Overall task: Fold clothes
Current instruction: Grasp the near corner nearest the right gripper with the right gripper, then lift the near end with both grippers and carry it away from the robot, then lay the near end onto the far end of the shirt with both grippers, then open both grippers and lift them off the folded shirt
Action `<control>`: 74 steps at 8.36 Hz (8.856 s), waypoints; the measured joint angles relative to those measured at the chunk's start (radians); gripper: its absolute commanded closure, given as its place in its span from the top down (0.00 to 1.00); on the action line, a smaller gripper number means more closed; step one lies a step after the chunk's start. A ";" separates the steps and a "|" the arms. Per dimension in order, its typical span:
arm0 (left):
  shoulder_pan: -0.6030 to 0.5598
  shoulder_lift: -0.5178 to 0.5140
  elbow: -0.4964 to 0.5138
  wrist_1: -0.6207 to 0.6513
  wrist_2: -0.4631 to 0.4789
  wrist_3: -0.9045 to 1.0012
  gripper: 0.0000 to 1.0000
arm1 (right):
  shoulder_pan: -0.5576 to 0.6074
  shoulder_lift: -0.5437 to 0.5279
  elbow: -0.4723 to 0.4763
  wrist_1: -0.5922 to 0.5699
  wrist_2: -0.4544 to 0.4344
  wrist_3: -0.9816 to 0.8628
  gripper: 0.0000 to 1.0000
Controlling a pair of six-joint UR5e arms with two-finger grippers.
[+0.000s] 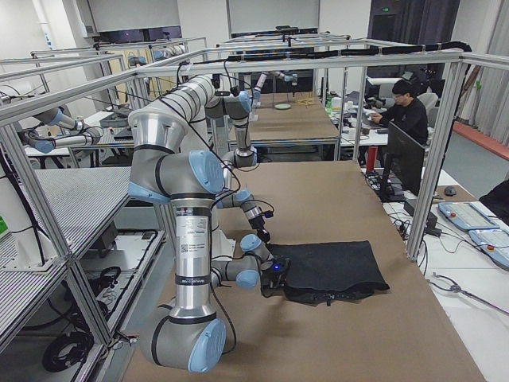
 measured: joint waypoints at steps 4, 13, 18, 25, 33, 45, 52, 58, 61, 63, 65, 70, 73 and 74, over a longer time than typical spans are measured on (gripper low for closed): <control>-0.001 -0.001 0.004 0.003 0.003 0.000 0.00 | 0.023 -0.021 -0.007 -0.003 0.006 -0.100 0.91; -0.001 0.001 0.007 0.003 0.003 0.000 0.00 | 0.026 0.029 -0.067 -0.001 -0.001 -0.051 0.00; -0.006 -0.001 0.001 0.003 -0.002 0.008 0.00 | 0.026 0.017 -0.032 -0.001 0.000 -0.050 0.00; -0.095 0.057 -0.372 0.213 -0.219 0.114 0.00 | -0.062 0.006 0.298 -0.285 0.011 0.003 0.00; -0.485 -0.371 -0.036 0.553 -0.381 0.343 0.00 | 0.166 0.171 0.082 -0.323 0.014 -0.064 0.00; -0.596 -0.588 0.605 0.155 -0.432 0.526 1.00 | 0.403 0.387 -0.328 -0.146 0.226 -0.209 0.90; -0.607 -0.556 0.600 0.116 -0.475 0.531 1.00 | 0.263 0.377 -0.271 -0.152 0.168 0.017 0.56; -0.607 -0.541 0.599 0.104 -0.475 0.531 1.00 | 0.219 0.388 -0.274 -0.140 0.083 0.103 0.00; -0.606 -0.526 0.593 0.096 -0.475 0.531 1.00 | 0.237 0.386 -0.278 -0.143 0.057 0.098 0.00; -0.606 -0.518 0.586 0.094 -0.474 0.531 1.00 | 0.296 0.390 -0.288 -0.145 0.054 0.079 0.00; -0.605 -0.513 0.582 0.094 -0.471 0.531 1.00 | 0.365 0.443 -0.392 -0.143 0.055 0.049 0.00; -0.602 -0.512 0.580 0.094 -0.468 0.531 1.00 | 0.467 0.540 -0.663 -0.029 0.056 -0.093 0.94; -0.602 -0.507 0.570 0.095 -0.471 0.531 1.00 | 0.472 0.540 -0.654 -0.025 0.075 -0.210 0.94; -0.602 -0.487 0.539 0.096 -0.476 0.532 1.00 | 0.472 0.539 -0.636 -0.025 0.093 -0.256 0.94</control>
